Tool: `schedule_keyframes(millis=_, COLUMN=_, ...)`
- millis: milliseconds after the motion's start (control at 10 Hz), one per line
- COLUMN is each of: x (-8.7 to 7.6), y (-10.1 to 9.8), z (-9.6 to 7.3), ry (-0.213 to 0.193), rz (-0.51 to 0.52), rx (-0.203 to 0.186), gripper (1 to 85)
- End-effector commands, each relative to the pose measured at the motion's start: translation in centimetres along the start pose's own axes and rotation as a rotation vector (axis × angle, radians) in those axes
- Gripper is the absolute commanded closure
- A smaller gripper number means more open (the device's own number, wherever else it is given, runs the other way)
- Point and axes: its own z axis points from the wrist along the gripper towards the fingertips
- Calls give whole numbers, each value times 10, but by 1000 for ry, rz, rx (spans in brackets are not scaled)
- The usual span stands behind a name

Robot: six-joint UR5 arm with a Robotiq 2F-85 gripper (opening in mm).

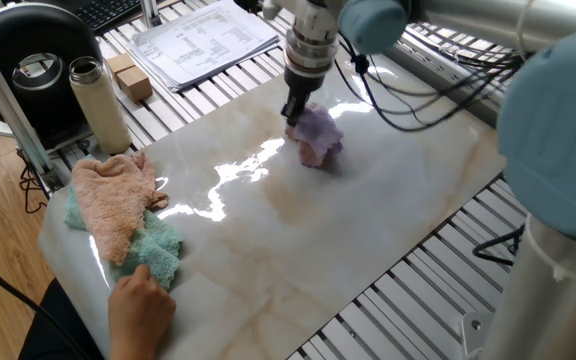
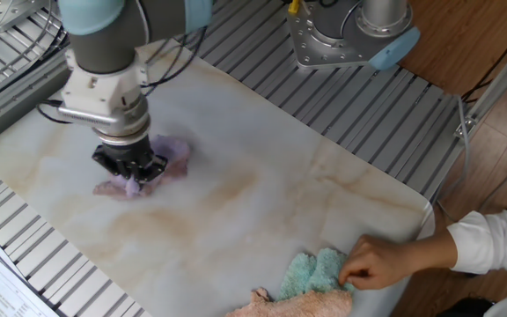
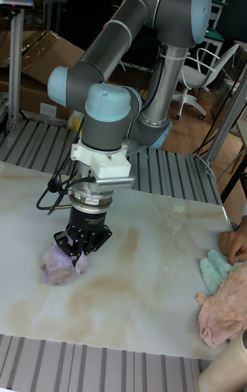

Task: Clean the table with a cloth

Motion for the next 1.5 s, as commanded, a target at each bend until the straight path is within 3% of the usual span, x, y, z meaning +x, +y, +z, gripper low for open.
schedule_keyframes(millis=0, x=42, y=16, z=-7, ry=14, rz=56, rx=-4, gripper=847)
schedule_keyframes(millis=200, x=70, y=22, z=-18, ry=21, rz=68, rx=0, gripper=847)
schedule_keyframes(millis=400, x=56, y=11, z=-26, ry=12, rz=52, rx=-5, gripper=847)
schedule_keyframes(millis=600, x=58, y=25, z=-27, ry=21, rz=48, rx=-57, gripper=847)
schedule_keyframes(millis=700, x=60, y=27, z=-27, ry=29, rz=92, rx=-63, gripper=847)
schedule_keyframes(millis=800, x=60, y=20, z=-27, ry=30, rz=122, rx=-38, gripper=847)
schedule_keyframes(millis=900, x=58, y=21, z=-27, ry=27, rz=137, rx=-37, gripper=847)
schedule_keyframes(millis=1100, x=57, y=27, z=-37, ry=62, rz=153, rx=-22, gripper=847)
schedule_keyframes(millis=1300, x=55, y=23, z=-39, ry=57, rz=140, rx=-48, gripper=847)
schedule_keyframes(millis=1400, x=53, y=22, z=-35, ry=47, rz=145, rx=-39, gripper=847)
